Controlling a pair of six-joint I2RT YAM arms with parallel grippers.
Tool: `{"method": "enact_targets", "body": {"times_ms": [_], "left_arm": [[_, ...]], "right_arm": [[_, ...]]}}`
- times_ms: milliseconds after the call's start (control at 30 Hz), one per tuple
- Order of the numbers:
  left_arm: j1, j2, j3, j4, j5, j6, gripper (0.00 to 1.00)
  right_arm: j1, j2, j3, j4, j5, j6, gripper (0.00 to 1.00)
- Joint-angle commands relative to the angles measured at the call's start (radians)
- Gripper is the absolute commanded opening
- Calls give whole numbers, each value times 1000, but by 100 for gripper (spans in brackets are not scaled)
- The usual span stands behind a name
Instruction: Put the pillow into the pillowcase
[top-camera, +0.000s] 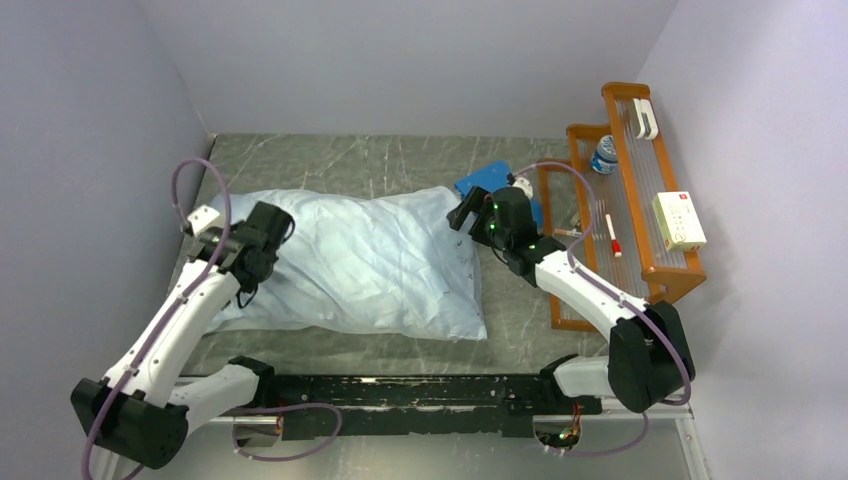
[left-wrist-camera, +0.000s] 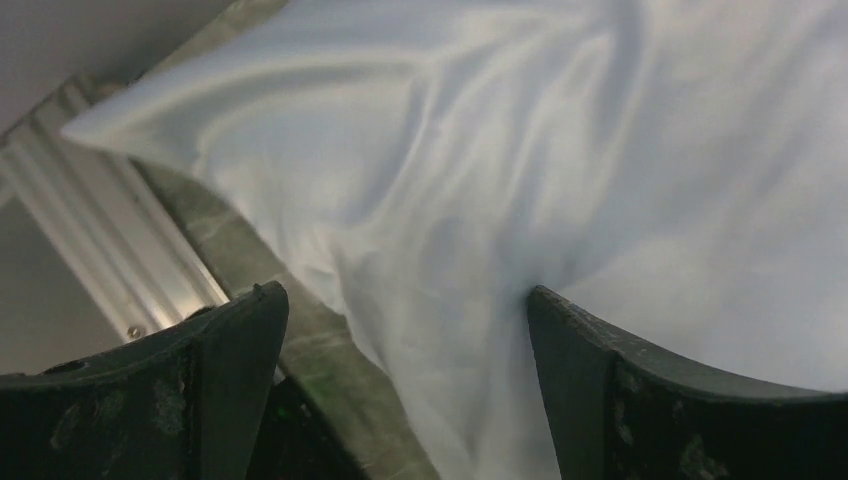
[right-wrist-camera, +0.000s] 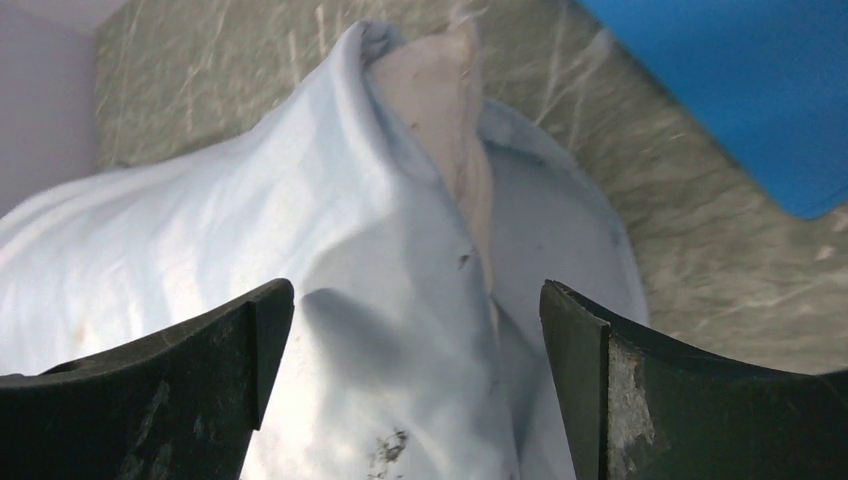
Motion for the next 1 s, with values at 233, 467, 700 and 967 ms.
{"method": "enact_targets", "body": {"times_ms": [233,467,700,967], "left_arm": [[162,168,-246,277,139,-57,89],[347,357,-136,536,132,107,90],[417,476,-65,585,138,190,91],[440,525,-77,716,244,321,93]], "right_arm": [[-4,-1,-77,310,-317,91,15],[230,-207,-74,236,-160,13,0],[355,-219,-121,188,-19,7,0],[382,-318,-178,150,48,-164,33]]}}
